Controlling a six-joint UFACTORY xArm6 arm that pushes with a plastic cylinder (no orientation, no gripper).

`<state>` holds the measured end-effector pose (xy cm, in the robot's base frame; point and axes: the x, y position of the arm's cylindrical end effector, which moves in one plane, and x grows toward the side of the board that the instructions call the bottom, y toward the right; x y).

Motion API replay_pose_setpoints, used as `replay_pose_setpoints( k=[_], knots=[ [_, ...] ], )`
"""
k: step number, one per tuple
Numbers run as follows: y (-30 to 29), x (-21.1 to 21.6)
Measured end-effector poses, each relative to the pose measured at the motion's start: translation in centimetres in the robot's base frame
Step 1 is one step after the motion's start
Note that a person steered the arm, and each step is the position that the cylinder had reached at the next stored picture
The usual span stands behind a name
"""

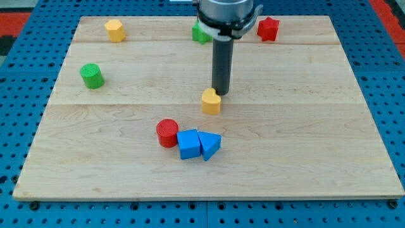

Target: Move the yellow heart top right to the red circle

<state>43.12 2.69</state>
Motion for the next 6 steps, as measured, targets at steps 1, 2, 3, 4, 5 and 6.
replay_pose_setpoints(
  k=[1,2,3,4,5,6],
  knots=[
    [0.0,3.9],
    [0.6,3.6],
    [2.6,1.5],
    [1.9,1.1],
    [-1.0,1.9],
    [-2.5,2.1]
  ],
)
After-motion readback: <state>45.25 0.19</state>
